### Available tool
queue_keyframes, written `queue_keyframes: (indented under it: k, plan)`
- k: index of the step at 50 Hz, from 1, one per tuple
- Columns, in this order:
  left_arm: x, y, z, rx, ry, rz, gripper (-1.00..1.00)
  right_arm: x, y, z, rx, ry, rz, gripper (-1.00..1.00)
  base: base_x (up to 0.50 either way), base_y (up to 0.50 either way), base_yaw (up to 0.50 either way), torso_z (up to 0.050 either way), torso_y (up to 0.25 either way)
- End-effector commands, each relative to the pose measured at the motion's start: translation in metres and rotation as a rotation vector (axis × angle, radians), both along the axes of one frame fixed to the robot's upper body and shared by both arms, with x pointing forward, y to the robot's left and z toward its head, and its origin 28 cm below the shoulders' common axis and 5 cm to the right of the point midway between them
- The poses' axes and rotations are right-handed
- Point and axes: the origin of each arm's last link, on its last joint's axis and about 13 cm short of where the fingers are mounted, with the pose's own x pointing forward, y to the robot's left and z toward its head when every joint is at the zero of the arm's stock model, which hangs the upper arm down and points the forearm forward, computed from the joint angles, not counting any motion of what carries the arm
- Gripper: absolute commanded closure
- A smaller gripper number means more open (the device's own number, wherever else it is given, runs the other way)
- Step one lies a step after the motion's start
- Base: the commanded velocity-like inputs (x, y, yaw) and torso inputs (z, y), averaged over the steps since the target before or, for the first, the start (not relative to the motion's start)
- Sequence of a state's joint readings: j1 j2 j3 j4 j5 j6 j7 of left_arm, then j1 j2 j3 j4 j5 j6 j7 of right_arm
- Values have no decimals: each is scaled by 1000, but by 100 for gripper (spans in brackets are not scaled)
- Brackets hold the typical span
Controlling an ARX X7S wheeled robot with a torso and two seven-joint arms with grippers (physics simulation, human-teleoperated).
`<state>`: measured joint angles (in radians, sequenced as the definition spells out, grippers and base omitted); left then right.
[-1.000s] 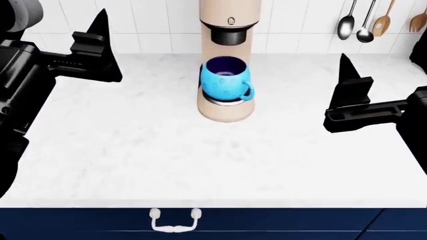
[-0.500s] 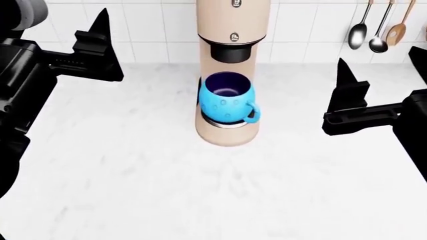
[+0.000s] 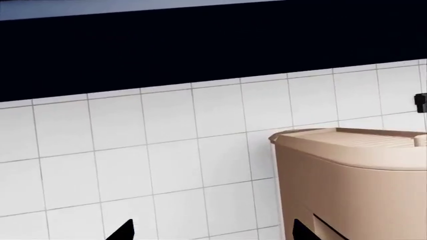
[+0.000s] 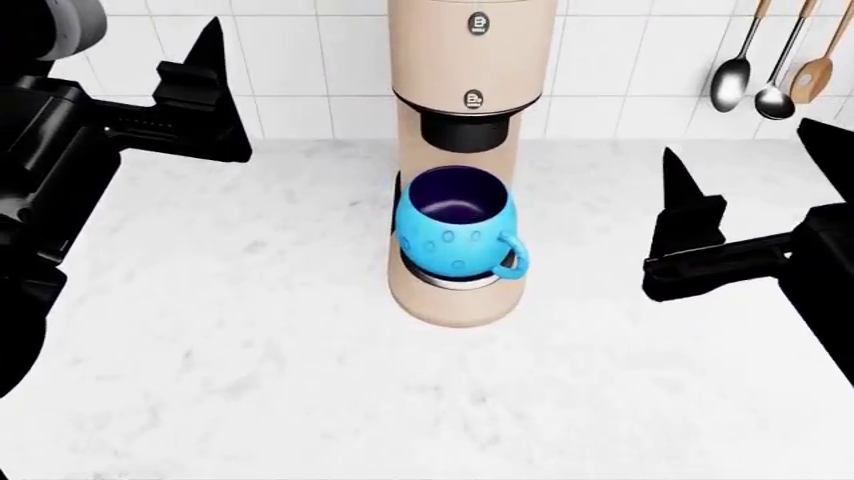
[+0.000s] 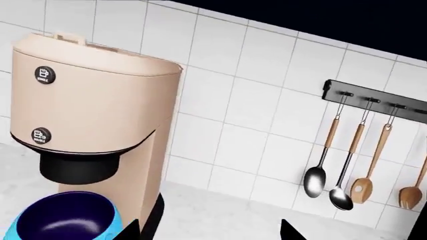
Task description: Pick the mug from under the coffee machine dispenser and place it on the counter.
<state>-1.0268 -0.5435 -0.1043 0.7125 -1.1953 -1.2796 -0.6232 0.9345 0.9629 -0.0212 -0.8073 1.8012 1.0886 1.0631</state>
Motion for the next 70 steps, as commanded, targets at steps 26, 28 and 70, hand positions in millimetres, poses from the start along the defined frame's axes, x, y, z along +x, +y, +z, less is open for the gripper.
queue_keyframes:
  k: [26, 28, 70]
  plan:
    - [2, -2, 0, 1, 6, -14, -100, 12, -34, -30, -16, 223, 399, -100, 0, 0, 0, 0, 0]
    - [2, -2, 0, 1, 6, -14, -100, 16, -34, -30, -20, 234, 411, -100, 0, 0, 0, 0, 0]
    - [7, -6, -1, 9, 12, -21, -100, 96, -20, -66, 12, 335, 515, -100, 0, 0, 0, 0, 0]
